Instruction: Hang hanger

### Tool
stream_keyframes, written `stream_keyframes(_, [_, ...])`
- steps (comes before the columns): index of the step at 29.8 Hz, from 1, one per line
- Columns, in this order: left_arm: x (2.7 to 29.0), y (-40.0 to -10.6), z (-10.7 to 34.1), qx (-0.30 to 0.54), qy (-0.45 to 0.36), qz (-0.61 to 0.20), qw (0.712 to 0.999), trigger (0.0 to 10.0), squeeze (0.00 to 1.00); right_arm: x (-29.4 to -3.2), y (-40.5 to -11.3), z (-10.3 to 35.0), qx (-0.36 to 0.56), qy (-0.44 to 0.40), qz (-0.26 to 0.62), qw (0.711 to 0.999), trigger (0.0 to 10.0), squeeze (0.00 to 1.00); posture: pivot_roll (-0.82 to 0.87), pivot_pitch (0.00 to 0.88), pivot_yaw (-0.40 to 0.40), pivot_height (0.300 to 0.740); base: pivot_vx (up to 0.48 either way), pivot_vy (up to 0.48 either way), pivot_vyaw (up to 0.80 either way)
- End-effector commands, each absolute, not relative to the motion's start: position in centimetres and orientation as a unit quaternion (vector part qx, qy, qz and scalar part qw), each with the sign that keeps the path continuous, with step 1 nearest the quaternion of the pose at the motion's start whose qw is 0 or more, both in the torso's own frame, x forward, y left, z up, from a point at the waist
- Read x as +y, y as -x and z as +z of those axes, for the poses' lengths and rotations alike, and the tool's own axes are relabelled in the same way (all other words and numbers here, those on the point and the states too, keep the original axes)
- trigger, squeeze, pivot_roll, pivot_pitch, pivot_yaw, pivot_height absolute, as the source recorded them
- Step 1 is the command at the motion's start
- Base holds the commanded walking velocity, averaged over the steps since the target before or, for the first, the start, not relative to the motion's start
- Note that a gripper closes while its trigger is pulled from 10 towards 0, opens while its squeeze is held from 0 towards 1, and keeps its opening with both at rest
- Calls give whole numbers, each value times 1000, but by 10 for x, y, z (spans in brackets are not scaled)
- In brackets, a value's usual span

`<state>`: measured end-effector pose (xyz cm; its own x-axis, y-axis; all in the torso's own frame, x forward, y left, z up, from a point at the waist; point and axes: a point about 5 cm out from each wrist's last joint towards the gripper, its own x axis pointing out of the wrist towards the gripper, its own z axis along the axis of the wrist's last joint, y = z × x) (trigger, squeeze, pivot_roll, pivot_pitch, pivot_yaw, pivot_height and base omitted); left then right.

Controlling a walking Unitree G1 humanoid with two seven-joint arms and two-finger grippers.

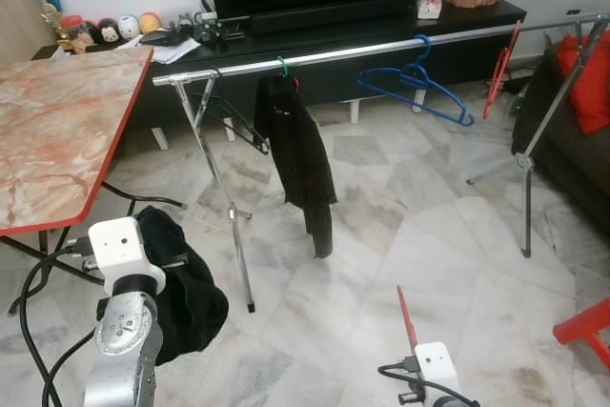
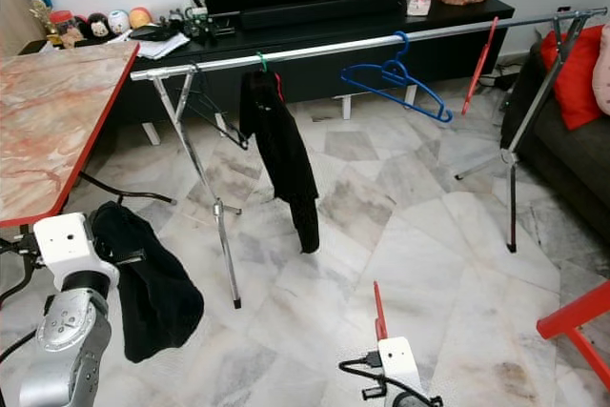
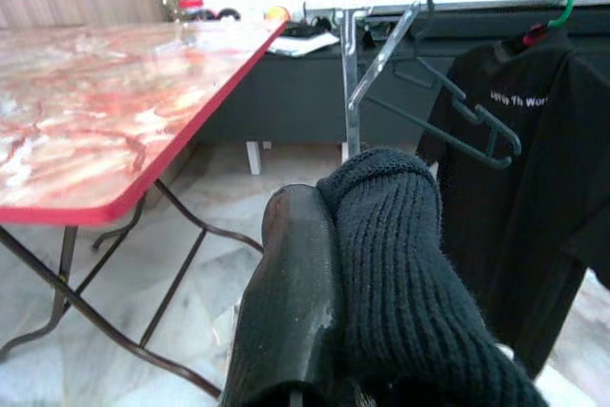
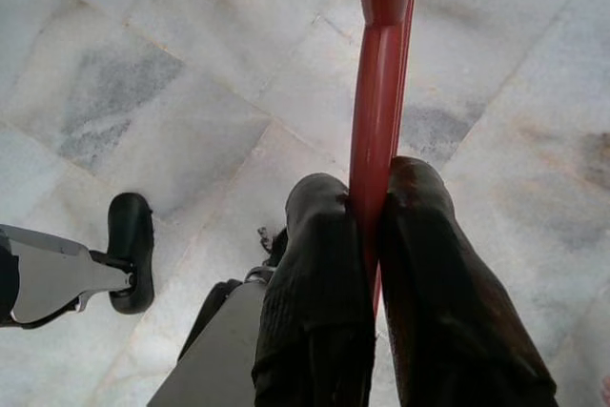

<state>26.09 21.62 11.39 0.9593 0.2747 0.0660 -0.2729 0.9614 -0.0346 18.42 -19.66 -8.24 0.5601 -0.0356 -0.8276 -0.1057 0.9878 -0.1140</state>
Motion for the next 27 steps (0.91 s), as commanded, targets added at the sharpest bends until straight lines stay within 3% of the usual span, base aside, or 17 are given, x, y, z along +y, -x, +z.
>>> stream_keyframes(1, [218,-259,121,-51,7,143,988,10000,0,-194,-183,-83,468,71,22,880,10000,0,-32,0,83,740,0,0,0])
stream_keyframes(6, [223,-242,113,-37,-1,161,986,10000,0,-191,-190,-80,455,65,29,888,10000,0,2,0,53,740,0,0,0])
stream_keyframes(16, [216,-246,125,-57,-5,148,987,10000,0,-187,-199,-76,441,60,38,894,10000,0,-1,0,42,740,0,0,775])
stream_keyframes(27, [207,-251,132,-60,-12,126,990,10000,0,-185,-196,-78,449,49,28,892,10000,0,11,0,34,740,0,0,0])
